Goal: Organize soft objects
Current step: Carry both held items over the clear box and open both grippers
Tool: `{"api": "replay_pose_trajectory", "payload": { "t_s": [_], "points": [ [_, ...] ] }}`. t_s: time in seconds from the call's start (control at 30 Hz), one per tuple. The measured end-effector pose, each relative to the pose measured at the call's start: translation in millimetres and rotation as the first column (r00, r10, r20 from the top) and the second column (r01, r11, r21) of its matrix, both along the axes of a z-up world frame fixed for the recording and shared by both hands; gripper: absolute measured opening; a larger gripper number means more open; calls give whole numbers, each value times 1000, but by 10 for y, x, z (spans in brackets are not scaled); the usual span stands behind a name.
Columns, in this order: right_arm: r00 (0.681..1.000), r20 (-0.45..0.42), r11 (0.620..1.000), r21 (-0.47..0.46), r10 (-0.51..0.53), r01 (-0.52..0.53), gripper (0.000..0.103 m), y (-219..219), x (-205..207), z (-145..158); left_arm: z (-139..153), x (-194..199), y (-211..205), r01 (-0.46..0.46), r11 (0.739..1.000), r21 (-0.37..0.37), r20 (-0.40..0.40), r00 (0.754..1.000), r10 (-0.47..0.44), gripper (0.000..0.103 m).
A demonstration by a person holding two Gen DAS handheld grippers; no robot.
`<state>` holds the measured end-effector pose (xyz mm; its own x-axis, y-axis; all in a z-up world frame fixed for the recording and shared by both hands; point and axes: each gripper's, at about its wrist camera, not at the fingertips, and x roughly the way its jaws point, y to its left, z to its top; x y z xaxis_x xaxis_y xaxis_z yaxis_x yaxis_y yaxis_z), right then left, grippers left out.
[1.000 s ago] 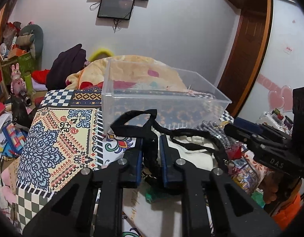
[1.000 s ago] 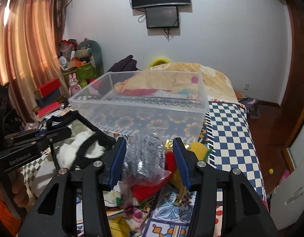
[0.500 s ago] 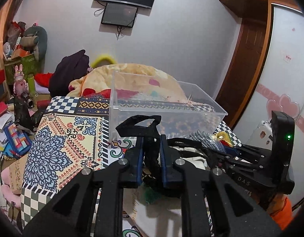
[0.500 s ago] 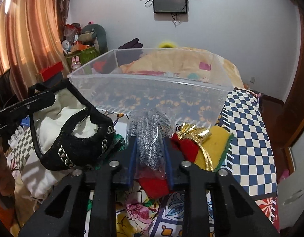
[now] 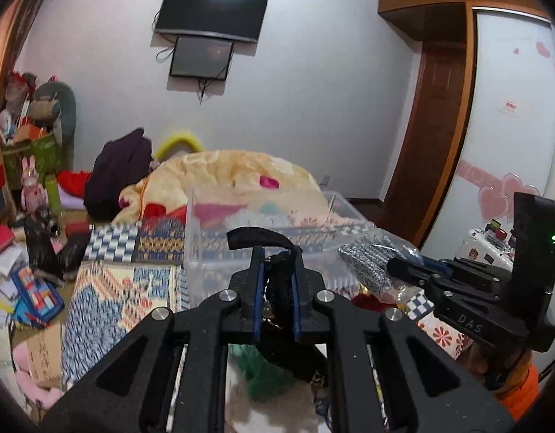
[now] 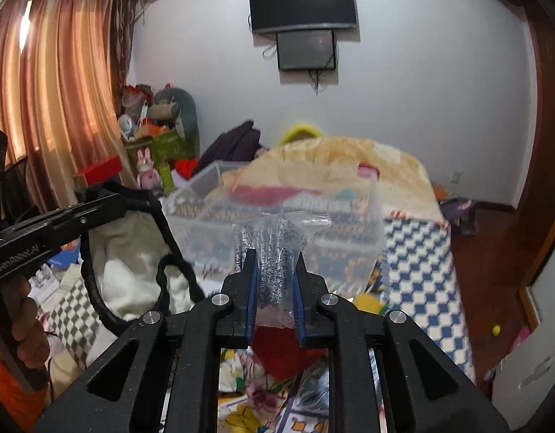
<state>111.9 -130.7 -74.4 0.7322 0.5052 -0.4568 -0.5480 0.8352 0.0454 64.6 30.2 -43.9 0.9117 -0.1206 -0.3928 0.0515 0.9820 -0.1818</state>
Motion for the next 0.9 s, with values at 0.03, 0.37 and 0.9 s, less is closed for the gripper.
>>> {"api": "replay_pose_trajectory", "payload": {
  "t_s": [0.03,0.37,0.9],
  "points": [
    [1000,12,1000,4,-3,3,15,-14,-4,41,38,15,-7,3,1000,5,6,1000,-3,11],
    [997,68,999,23,-31,29,15,-53,161,232,460,418,-25,0,1000,20,30,1000,-1,11],
    [999,18,998,-46,-50,51,15,126,655,126,261,1453,172,-155,988,17,-91,984,156,11]
  ]
}}
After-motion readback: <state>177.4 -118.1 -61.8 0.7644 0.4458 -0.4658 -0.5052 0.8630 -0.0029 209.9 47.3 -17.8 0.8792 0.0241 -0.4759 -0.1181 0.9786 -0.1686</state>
